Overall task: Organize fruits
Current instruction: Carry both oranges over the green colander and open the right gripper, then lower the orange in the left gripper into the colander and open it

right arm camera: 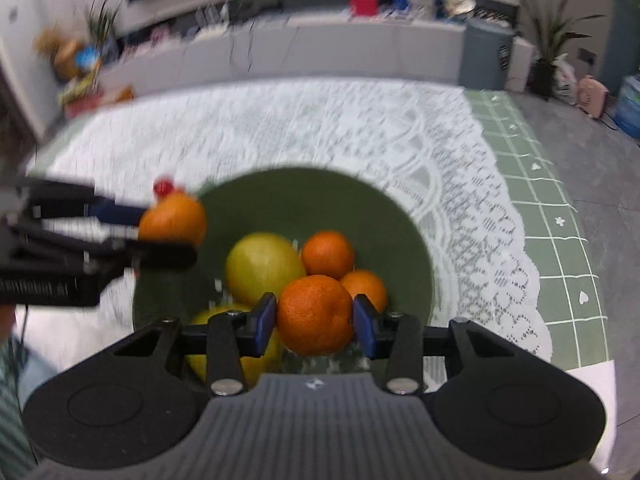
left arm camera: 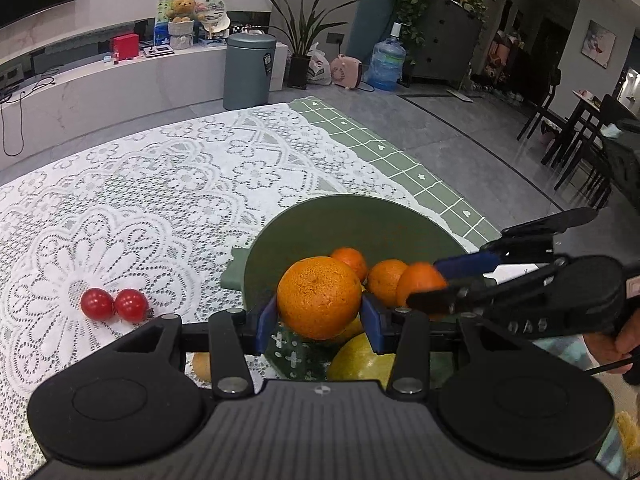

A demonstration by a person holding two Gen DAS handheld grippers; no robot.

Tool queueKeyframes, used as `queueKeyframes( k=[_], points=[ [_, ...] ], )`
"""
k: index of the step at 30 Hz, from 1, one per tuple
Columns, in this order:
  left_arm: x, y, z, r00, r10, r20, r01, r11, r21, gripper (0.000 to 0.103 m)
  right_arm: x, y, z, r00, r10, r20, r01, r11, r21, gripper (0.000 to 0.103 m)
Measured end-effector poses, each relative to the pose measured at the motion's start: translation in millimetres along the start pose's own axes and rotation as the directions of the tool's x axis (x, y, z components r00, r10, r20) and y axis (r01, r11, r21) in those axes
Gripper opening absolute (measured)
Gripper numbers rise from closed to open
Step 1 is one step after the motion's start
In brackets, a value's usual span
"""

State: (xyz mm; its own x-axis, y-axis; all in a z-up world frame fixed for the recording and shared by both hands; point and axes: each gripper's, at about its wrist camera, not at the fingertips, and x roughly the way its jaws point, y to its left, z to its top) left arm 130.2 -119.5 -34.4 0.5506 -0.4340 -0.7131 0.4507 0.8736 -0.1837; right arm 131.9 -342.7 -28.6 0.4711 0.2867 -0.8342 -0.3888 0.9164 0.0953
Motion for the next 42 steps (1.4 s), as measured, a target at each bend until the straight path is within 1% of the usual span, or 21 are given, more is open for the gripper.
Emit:
queueKeyframes(
  k=[4, 11, 14, 20, 24, 26, 30, 32, 34, 39, 42],
  points=[
    [1.8, -3.7, 0.1, 1.0, -0.003, -0.008, 0.003, 1.0, 0.013, 0.051, 12.3, 2.6, 3.2, 0.997, -0.003, -0.079, -0.003, 0.996, -0.084, 0.04],
    [4.6, -7.5, -0.6, 1.0, 0.002, -0.03, -0.001, 0.999, 0.033, 0.051, 26.9, 3.8, 8.4, 0.988, -0.019, -0.155, -0.005, 0.988, -0.155, 0.04],
    [5.7, -10.4, -0.1, 0.999, 0.004, -0.038, -0.003, 0.999, 0.04, 0.051, 29.0, 5.0, 7.8, 0.986, -0.027, -0.167, -0.003, 0.984, -0.177, 0.04],
    [10.0, -14.3, 1.9, 0.998, -0.013, -0.053, 0.015, 0.999, 0.034, 0.051, 29.4, 2.1, 4.4, 0.984, -0.025, -0.178, -0.006, 0.985, -0.172, 0.041],
    [12.2, -18.8, 2.4, 0.998, -0.016, -0.06, 0.019, 0.999, 0.048, 0.051, 19.3, 2.3, 3.1, 0.99, -0.016, -0.141, -0.008, 0.985, -0.172, 0.042],
    [13.2, -20.9, 2.8, 0.998, -0.019, -0.063, 0.022, 0.998, 0.051, 0.051, 11.0, 2.4, 2.8, 0.993, -0.023, -0.113, 0.003, 0.985, -0.172, 0.045],
    [12.8, -26.7, 3.7, 0.997, -0.034, -0.067, 0.039, 0.997, 0.069, 0.051, -7.9, 3.2, 1.7, 0.996, -0.082, -0.036, 0.074, 0.98, -0.185, 0.046],
    [13.7, -32.1, 4.1, 0.996, -0.05, -0.073, 0.056, 0.995, 0.086, 0.051, -18.6, 2.5, -0.2, 0.994, -0.113, 0.013, 0.113, 0.976, -0.185, 0.046],
    [14.4, -38.0, 3.3, 0.995, -0.065, -0.078, 0.074, 0.992, 0.106, 0.051, -28.2, -0.7, -3.1, 0.99, -0.124, 0.065, 0.133, 0.975, -0.176, 0.046],
    [18.1, -51.3, -0.3, 0.984, -0.132, -0.118, 0.147, 0.98, 0.136, 0.051, -37.3, -17.7, -8.4, 0.986, -0.12, 0.116, 0.13, 0.988, -0.085, 0.046],
    [23.6, -55.3, -2.5, 0.974, -0.167, -0.154, 0.186, 0.975, 0.123, 0.051, -37.3, -22.0, -11.3, 0.986, -0.105, 0.129, 0.109, 0.994, -0.027, 0.046]
  ],
)
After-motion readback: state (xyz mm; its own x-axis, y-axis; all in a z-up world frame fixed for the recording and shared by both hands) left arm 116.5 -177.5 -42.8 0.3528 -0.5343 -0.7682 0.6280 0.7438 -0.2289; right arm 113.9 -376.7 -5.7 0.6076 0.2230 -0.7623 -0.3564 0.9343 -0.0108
